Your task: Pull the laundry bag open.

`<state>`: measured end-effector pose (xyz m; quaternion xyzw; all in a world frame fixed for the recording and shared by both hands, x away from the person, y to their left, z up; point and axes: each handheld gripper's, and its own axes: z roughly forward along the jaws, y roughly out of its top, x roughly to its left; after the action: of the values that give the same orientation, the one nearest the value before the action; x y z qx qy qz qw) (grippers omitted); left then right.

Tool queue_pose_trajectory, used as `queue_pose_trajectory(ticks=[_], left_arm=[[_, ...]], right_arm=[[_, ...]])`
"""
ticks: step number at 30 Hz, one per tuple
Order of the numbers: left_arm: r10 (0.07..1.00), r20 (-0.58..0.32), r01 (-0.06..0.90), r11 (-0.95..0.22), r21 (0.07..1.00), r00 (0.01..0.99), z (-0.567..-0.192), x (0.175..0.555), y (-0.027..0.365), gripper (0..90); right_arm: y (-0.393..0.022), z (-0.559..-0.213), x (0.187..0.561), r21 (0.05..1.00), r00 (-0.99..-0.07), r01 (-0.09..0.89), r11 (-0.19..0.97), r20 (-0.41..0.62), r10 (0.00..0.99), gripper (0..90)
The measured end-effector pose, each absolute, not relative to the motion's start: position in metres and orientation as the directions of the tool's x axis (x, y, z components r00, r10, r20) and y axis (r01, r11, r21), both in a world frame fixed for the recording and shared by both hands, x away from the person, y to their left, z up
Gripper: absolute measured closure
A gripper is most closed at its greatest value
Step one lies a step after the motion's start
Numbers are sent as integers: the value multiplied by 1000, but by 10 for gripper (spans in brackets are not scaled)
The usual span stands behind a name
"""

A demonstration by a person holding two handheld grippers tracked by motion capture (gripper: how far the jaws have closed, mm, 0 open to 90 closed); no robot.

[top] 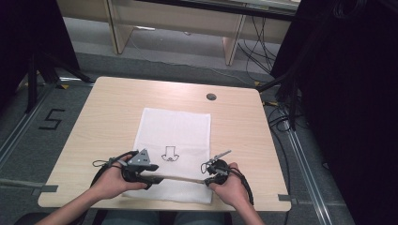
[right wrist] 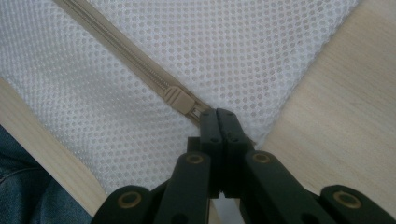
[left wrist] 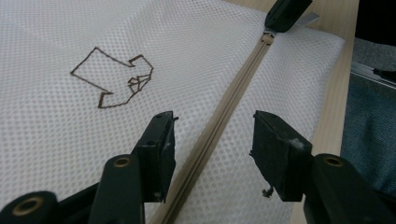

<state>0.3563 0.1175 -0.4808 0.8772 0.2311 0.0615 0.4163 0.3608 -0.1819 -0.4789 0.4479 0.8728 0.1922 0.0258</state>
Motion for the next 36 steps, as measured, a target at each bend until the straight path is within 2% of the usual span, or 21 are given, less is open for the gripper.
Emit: queue_pose_trajectory(ticks=[6, 7, 10, 11, 13, 17, 24, 27, 32, 36], left_arm=[[435, -82, 339, -556, 759, 897, -478, 358, 100, 505], [428, -80, 333, -558, 760, 900, -477, 360, 95, 506], [424, -80, 328, -553, 766, 902, -474, 361, 89, 507], [418, -71, 316, -555, 769, 906, -473, 362, 86, 509], [414, -62, 308, -560, 769, 908, -471, 364, 81, 510], [397, -80, 311, -561, 767, 914, -474, 364, 65, 523], [364, -62, 280, -586, 760, 929, -474, 366, 53, 526], [367, -82, 296, -580, 759, 927, -475, 366, 46, 532], [338, -82, 282, -603, 746, 938, -474, 368, 33, 614], [313, -72, 261, -620, 740, 947, -476, 368, 24, 671]], right_arm=[[-182, -480, 363, 370, -603, 765, 527, 124, 788, 900], [-181, -479, 362, 343, -574, 792, 505, 136, 807, 900], [-181, -480, 363, 351, -575, 790, 503, 138, 807, 900], [-181, -479, 363, 346, -575, 790, 505, 134, 807, 869], [-181, -479, 363, 347, -575, 790, 506, 132, 807, 868], [-180, -480, 363, 362, -611, 759, 541, 110, 784, 889], [-177, -478, 363, 330, -577, 789, 518, 111, 809, 900], [-179, -480, 364, 350, -596, 773, 528, 117, 795, 900], [-174, -479, 362, 346, -610, 757, 553, 75, 789, 900], [-176, -479, 363, 345, -604, 765, 544, 89, 792, 900]])
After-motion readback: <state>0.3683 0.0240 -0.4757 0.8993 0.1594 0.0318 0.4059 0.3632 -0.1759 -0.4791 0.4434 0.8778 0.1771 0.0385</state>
